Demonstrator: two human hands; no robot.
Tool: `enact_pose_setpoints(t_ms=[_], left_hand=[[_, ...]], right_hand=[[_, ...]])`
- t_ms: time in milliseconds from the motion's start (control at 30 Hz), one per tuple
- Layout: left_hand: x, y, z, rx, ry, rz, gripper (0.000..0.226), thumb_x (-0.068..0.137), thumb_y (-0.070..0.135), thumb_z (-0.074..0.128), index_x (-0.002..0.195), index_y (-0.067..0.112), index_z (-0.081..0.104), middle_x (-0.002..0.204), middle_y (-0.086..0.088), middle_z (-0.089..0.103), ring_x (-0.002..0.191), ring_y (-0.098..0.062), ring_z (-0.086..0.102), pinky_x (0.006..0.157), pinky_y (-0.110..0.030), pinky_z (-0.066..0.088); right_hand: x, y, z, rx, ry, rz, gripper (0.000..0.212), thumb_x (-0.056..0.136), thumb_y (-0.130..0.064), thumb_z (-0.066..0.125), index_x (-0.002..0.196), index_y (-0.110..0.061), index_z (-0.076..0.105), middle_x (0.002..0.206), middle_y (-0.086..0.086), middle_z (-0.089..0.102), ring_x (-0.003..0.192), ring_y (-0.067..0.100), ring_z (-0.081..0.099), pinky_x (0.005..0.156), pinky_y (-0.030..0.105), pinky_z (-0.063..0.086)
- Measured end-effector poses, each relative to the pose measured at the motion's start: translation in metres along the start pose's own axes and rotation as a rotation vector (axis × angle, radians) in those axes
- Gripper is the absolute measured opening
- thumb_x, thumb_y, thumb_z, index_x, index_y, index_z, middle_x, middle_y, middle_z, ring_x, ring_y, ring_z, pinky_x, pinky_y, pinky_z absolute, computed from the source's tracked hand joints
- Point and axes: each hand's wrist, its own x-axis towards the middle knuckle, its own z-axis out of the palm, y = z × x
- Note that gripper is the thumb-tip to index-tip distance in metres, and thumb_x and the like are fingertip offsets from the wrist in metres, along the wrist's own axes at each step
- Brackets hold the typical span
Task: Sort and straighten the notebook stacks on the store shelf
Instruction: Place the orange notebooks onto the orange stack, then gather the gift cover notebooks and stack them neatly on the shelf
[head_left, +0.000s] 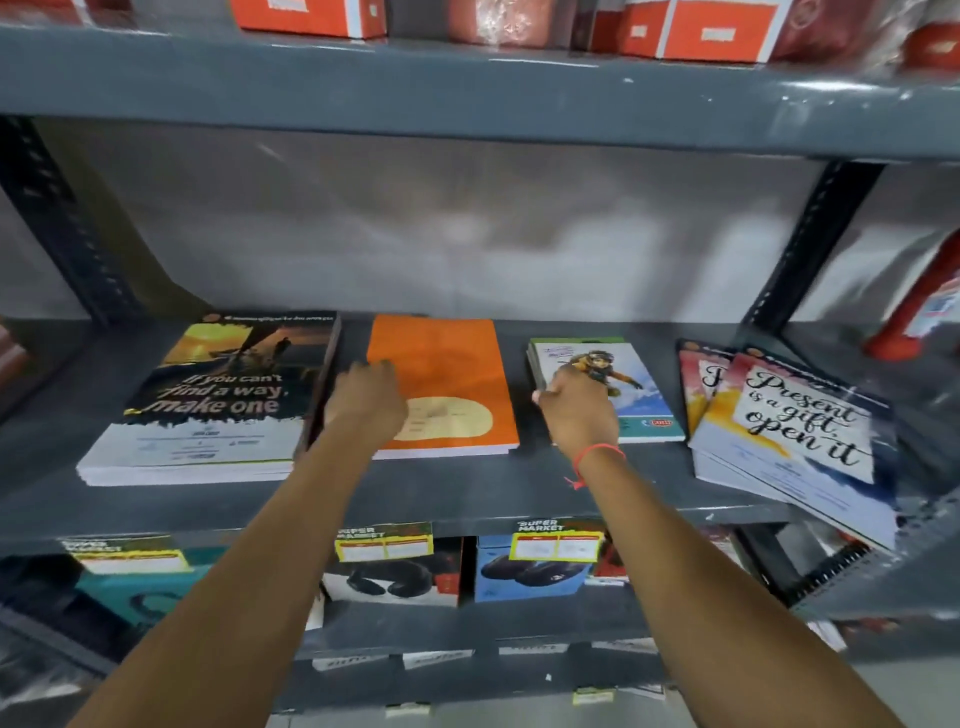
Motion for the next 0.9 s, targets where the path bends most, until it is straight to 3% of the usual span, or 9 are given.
enact_pose_setpoints(t_ms=[133, 233, 400, 500, 600, 700, 733, 800, 900], left_hand=[[-0.024, 0.079, 0.02, -0.289, -0.028, 0.286, 0.025, 0.085, 0.011, 0.05, 0.104, 0.002, 0.063, 0.114, -0.02, 0.065, 0.107, -0.034, 0.058, 0.091, -0.036, 0.045], [-0.05, 0.147, 0.046, -0.467, -0.157, 0.449, 0.028, 0.083, 0.015, 0.046, 0.09, 0.002, 0.07, 0.105, -0.02, 0.07, 0.097, -0.035, 0.063, 0.085, -0.04, 0.051], [-0.091, 0.24, 0.091, -0.46, -0.349, 0.582, 0.025, 0.082, 0.005, 0.044, 0.069, 0.003, 0.066, 0.081, -0.019, 0.066, 0.084, -0.032, 0.064, 0.077, -0.042, 0.051], [-0.094, 0.275, 0.114, -0.418, -0.361, 0.533, 0.027, 0.082, 0.0, 0.041, 0.088, -0.001, 0.067, 0.101, -0.02, 0.069, 0.096, -0.034, 0.063, 0.086, -0.043, 0.052], [-0.089, 0.3, 0.131, -0.254, -0.342, 0.488, 0.034, 0.085, 0.0, 0.036, 0.112, -0.001, 0.057, 0.123, -0.024, 0.057, 0.112, -0.038, 0.054, 0.092, -0.042, 0.048], [-0.085, 0.317, 0.141, -0.109, -0.316, 0.442, 0.036, 0.087, 0.003, 0.035, 0.122, 0.0, 0.046, 0.133, -0.024, 0.047, 0.121, -0.04, 0.047, 0.096, -0.044, 0.043], [-0.083, 0.32, 0.142, -0.085, -0.298, 0.419, 0.037, 0.087, 0.003, 0.035, 0.123, 0.0, 0.044, 0.133, -0.024, 0.047, 0.121, -0.04, 0.047, 0.096, -0.045, 0.043], [-0.081, 0.326, 0.143, -0.065, -0.26, 0.37, 0.038, 0.088, 0.002, 0.037, 0.125, 0.0, 0.042, 0.132, -0.025, 0.049, 0.12, -0.041, 0.048, 0.094, -0.045, 0.044], [-0.075, 0.33, 0.145, -0.068, -0.245, 0.281, 0.04, 0.087, 0.003, 0.041, 0.127, 0.001, 0.041, 0.131, -0.025, 0.05, 0.119, -0.041, 0.049, 0.095, -0.044, 0.044]], right_hand=[[0.0, 0.05, -0.037, 0.009, 0.181, 0.084, 0.024, 0.087, -0.014, 0.043, 0.102, -0.001, 0.057, 0.108, 0.023, 0.065, 0.1, 0.041, 0.06, 0.077, 0.039, 0.048], [-0.003, 0.101, -0.066, 0.059, 0.23, 0.212, 0.024, 0.086, -0.018, 0.049, 0.101, -0.002, 0.059, 0.107, 0.024, 0.065, 0.099, 0.04, 0.059, 0.075, 0.036, 0.045], [-0.016, 0.199, -0.112, 0.001, 0.262, 0.467, 0.027, 0.088, -0.017, 0.044, 0.106, -0.001, 0.057, 0.111, 0.026, 0.064, 0.102, 0.041, 0.059, 0.08, 0.04, 0.047], [-0.03, 0.252, -0.129, -0.028, 0.271, 0.611, 0.034, 0.085, -0.016, 0.046, 0.113, -0.001, 0.054, 0.121, 0.028, 0.058, 0.112, 0.042, 0.054, 0.092, 0.041, 0.044], [-0.038, 0.287, -0.138, 0.055, 0.233, 0.687, 0.045, 0.08, -0.016, 0.058, 0.12, 0.003, 0.051, 0.127, 0.028, 0.055, 0.119, 0.04, 0.051, 0.097, 0.04, 0.041], [-0.038, 0.301, -0.148, 0.34, 0.112, 0.754, 0.046, 0.083, -0.012, 0.06, 0.124, 0.006, 0.049, 0.129, 0.022, 0.055, 0.117, 0.036, 0.054, 0.087, 0.035, 0.047], [-0.038, 0.3, -0.15, 0.488, 0.096, 0.757, 0.039, 0.084, -0.009, 0.058, 0.118, 0.007, 0.05, 0.124, 0.021, 0.056, 0.11, 0.036, 0.058, 0.079, 0.033, 0.05], [-0.036, 0.306, -0.151, 0.733, 0.06, 0.792, 0.002, 0.085, -0.004, 0.055, 0.086, -0.002, 0.054, 0.096, 0.015, 0.057, 0.078, 0.028, 0.06, 0.06, 0.026, 0.047], [-0.035, 0.317, -0.147, 0.9, 0.024, 0.812, 0.023, 0.085, -0.002, 0.051, 0.069, -0.017, 0.044, 0.074, 0.003, 0.049, 0.062, 0.013, 0.052, 0.048, 0.021, 0.049]])
